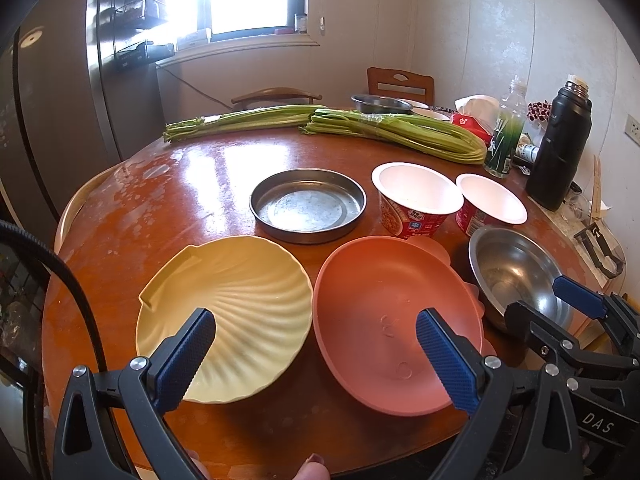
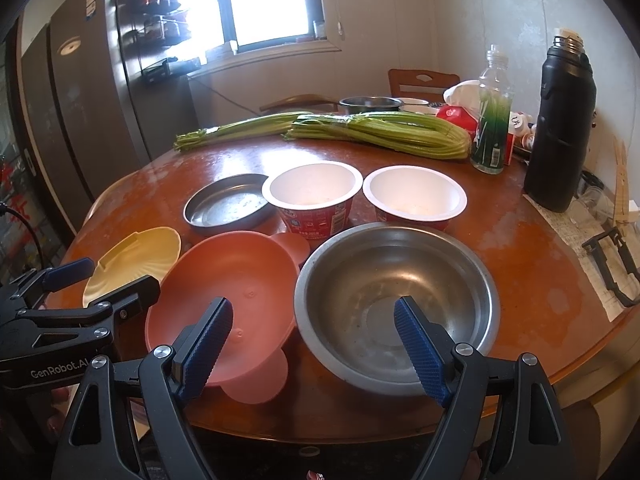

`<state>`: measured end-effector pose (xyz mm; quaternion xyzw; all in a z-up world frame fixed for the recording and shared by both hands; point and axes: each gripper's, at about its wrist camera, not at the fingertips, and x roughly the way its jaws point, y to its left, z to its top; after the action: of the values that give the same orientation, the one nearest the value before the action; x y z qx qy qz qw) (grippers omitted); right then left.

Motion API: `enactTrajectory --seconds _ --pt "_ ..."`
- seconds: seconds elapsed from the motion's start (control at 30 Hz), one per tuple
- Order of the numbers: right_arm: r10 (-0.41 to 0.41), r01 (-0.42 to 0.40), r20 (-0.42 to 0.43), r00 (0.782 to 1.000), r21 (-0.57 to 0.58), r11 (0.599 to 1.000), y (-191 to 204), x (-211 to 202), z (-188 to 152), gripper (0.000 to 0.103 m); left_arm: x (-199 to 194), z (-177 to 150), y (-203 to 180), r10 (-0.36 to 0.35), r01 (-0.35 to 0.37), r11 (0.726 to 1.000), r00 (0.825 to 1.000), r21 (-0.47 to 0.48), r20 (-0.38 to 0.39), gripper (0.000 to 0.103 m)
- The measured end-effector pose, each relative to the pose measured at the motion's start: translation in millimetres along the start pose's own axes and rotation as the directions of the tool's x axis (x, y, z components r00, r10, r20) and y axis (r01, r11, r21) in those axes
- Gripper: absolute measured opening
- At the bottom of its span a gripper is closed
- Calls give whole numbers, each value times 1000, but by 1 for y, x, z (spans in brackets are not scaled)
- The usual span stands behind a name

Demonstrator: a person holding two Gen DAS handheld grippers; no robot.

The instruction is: Organize plates and bowls

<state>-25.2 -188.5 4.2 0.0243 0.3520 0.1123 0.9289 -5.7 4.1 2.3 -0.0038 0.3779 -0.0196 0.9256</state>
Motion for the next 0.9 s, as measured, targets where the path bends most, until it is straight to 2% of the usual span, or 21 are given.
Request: enactTrajectory --seconds 0.3,0.6,0.7,0.9 --pt "2 -2 5 1000 -9 1000 3 -1 4 84 0 -1 2 1 -1 1000 1000 -5 -2 101" --pt "42 -41 26 999 -54 998 13 3 29 84 -2 -1 23 39 -38 998 999 -57 3 101" --pt "77 -74 35 996 -83 994 23 5 36 84 -7 0 38 58 -56 995 998 -85 17 101" --pt "190 -188 1 982 -171 967 61 22 55 84 -19 -6 90 125 -118 971 992 -209 23 101"
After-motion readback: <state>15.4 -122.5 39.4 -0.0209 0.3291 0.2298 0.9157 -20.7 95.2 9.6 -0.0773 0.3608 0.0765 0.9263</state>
